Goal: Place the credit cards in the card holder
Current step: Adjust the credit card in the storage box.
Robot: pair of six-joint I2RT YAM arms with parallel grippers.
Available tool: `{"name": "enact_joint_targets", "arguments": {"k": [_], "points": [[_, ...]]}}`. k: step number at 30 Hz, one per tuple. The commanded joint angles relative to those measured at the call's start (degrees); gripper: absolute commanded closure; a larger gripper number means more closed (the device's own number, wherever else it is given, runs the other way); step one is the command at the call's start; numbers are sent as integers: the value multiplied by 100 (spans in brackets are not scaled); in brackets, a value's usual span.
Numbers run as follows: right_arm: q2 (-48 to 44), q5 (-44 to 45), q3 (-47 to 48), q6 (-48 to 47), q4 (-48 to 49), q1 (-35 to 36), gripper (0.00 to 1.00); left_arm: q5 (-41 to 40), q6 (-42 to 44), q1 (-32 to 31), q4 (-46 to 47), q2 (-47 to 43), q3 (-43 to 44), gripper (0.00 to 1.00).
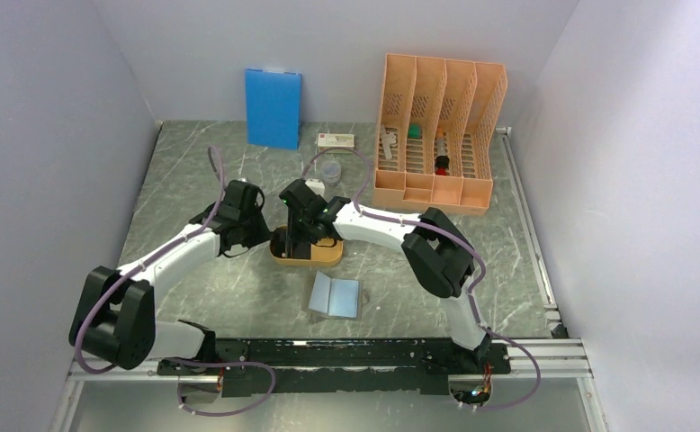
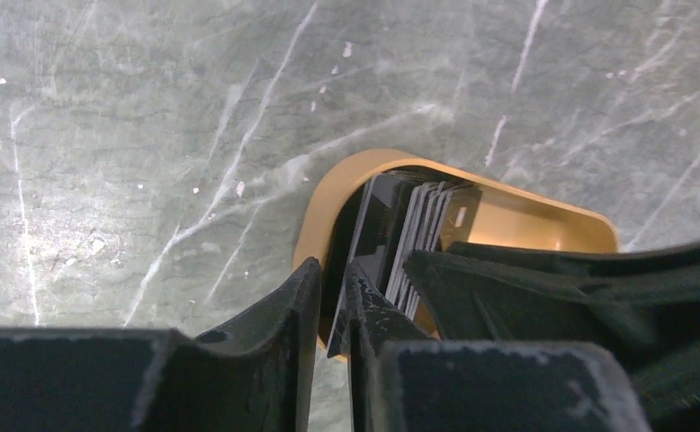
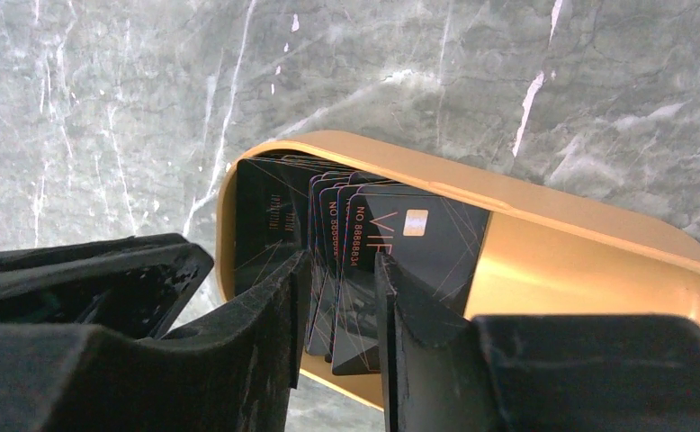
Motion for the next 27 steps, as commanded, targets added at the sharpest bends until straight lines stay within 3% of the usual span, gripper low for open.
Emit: {"name": "enact_joint_targets", "arguments": {"k": [1,3,8,18,27], "points": [[206,-237,-99,26,-19,143,65,370,151,3,71,-344,147,72],[230,-273,-98,35,4,148,65,446,237,3,172,-370,157,66],[257,-347,-104,60,73,147,65,705,375,3,261,-211,155,64],[108,-454,-282,93,251,141,65,586,359,3,206,58,121,74],[-655,-409,-598,-2,259,54,50,256,340,141,-224,-339,406,71]]}}
